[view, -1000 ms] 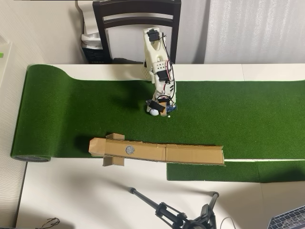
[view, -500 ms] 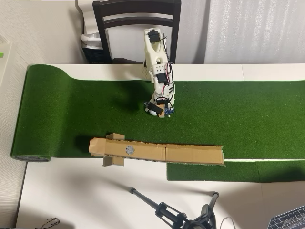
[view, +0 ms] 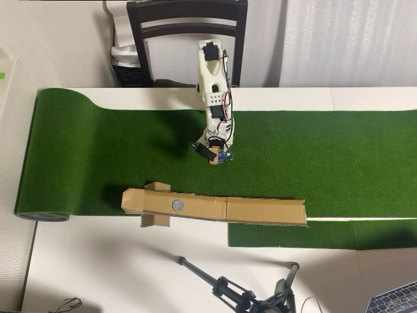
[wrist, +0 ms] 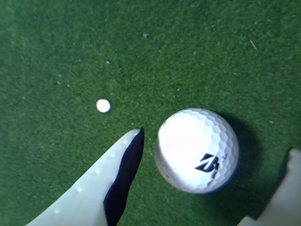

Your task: Pick up the golf ball and place it on the gray mark at the back.

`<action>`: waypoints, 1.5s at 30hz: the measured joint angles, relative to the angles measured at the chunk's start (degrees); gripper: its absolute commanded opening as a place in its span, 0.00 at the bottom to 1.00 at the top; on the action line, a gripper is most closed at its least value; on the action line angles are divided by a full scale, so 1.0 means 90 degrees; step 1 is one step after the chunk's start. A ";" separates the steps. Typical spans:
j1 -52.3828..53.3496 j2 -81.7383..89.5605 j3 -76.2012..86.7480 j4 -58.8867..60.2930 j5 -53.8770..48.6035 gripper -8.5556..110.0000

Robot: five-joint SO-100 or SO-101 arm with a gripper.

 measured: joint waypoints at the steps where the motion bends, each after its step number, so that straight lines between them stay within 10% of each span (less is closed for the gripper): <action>1: 0.0000 0.0000 0.0000 0.0000 0.0000 0.47; 45: -0.0156 -0.0820 0.0039 0.0000 -0.0020 0.47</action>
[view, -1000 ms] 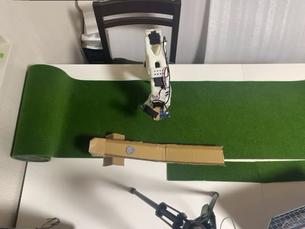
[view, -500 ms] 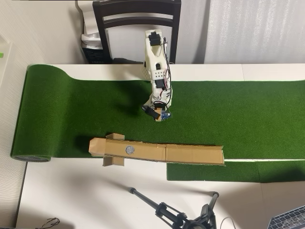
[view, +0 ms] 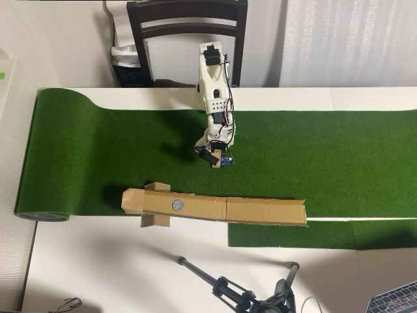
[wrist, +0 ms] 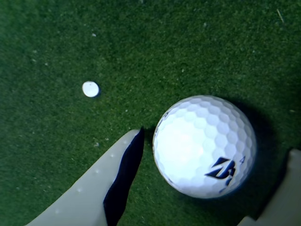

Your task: Pick up the golf ball and place it on the gray mark at the back.

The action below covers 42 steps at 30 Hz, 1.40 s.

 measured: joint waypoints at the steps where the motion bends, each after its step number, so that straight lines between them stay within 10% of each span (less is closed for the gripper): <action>1: 0.0000 0.0000 0.0000 0.0000 0.0000 0.47; 42: 0.0000 0.0000 0.0000 -0.0508 0.0000 0.31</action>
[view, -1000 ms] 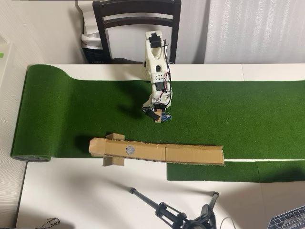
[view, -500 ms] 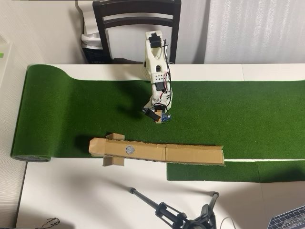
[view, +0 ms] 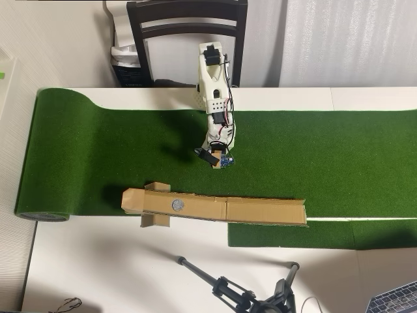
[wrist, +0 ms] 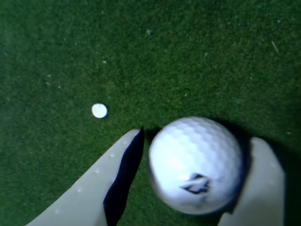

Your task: Pick up the golf ball and place it on the gray mark at the back.

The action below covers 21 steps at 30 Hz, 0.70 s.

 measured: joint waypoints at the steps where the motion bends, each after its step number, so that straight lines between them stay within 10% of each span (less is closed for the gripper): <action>1: 0.0000 0.0000 0.0000 0.0000 0.0000 0.31; 21: 0.0000 -0.0049 -0.0684 0.0010 -0.0127 0.26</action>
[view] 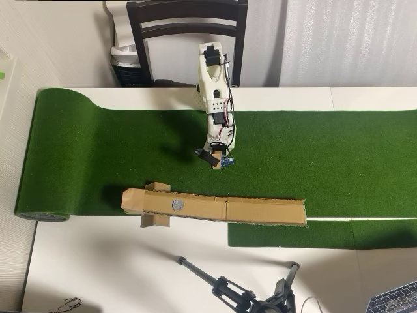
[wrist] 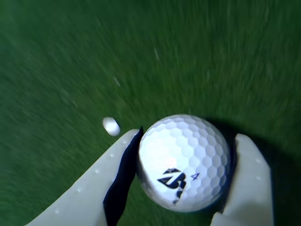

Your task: Pick up the golf ball and place it on the gray mark at the back.

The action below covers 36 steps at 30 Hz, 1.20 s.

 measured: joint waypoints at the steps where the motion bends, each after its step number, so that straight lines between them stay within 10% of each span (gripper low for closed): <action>1: 0.0000 0.0000 -0.0225 0.0000 -0.0098 0.26; 18: 0.0918 -0.0117 -0.3379 0.0898 -0.2070 0.26; 36: 0.1895 -0.1748 -0.3398 -0.1006 -0.2646 0.26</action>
